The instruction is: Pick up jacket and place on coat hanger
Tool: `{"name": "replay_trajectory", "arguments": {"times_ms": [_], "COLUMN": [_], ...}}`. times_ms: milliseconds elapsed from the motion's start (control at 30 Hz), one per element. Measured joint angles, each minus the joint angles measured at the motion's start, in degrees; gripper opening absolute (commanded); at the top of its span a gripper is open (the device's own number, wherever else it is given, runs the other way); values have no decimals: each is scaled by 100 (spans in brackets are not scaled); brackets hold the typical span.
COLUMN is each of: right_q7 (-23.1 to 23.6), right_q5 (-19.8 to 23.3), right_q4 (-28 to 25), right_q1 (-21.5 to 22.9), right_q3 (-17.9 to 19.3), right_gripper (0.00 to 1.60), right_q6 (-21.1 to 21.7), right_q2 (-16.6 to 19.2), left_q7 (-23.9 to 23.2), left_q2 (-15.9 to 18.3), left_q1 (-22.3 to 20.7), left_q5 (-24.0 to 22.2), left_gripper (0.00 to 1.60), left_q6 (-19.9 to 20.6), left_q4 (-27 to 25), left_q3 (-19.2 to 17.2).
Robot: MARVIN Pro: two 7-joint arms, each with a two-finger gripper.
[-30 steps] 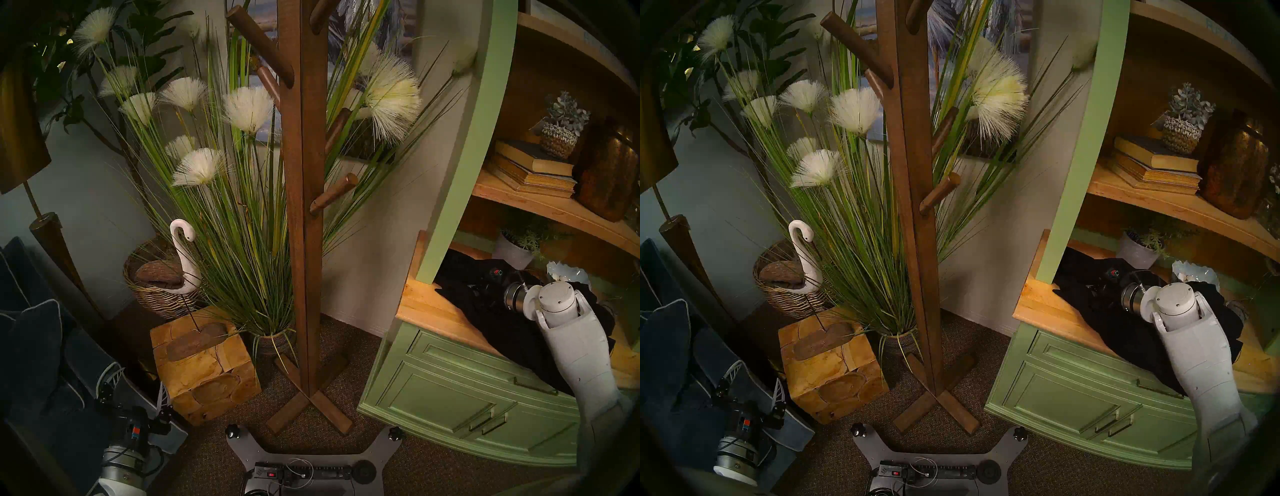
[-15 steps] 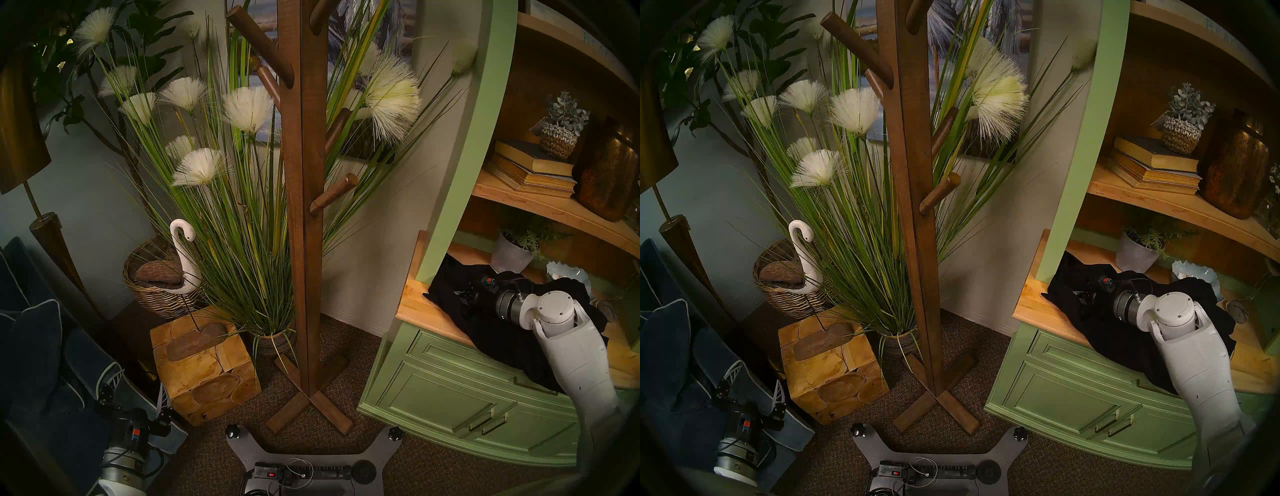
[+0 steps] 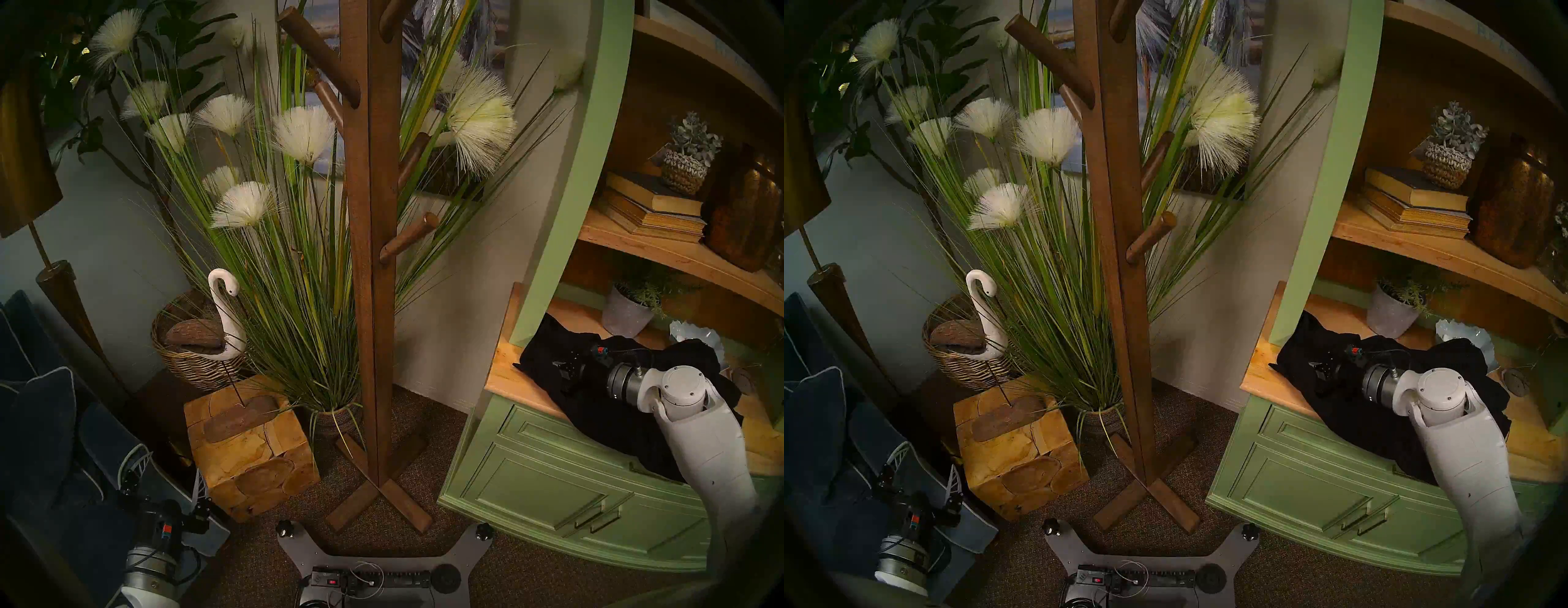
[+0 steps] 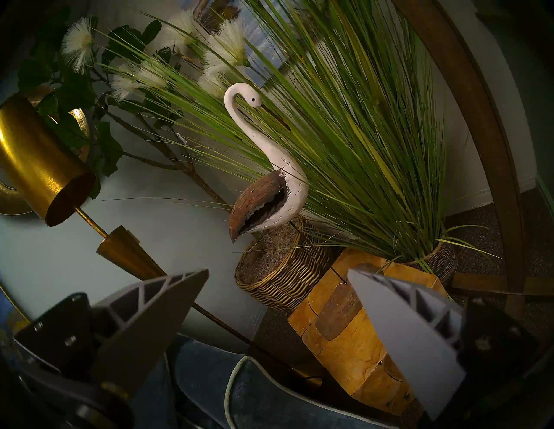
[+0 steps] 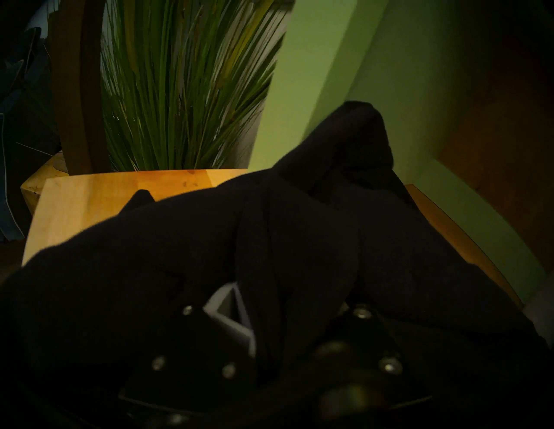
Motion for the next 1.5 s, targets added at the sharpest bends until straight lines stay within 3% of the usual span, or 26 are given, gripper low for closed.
{"name": "replay_trajectory", "arguments": {"times_ms": [300, 533, 1000, 1500], "right_q7": [269, 471, 782, 1048], "right_q5": [270, 480, 1105, 2104], "right_q4": [-542, -944, -1803, -2877], "right_q1": [-565, -752, -490, -351], "right_q3": [276, 653, 1729, 2680], "right_gripper": [0, 0, 0, 0], "right_q6": [-367, -753, -1615, -2015], "right_q2": [-34, -32, -33, -304], "left_q7": [0, 0, -1, 0], "left_q2": [0, -1, -2, -6], "left_q1": [-30, -49, -80, -81], "left_q5": [2, 3, 7, 13], "left_gripper": [160, 160, 160, 160], "left_q6": [0, 0, 0, -2], "left_q4": [21, 37, 58, 40], "left_q3": [2, 3, 6, 7]}}
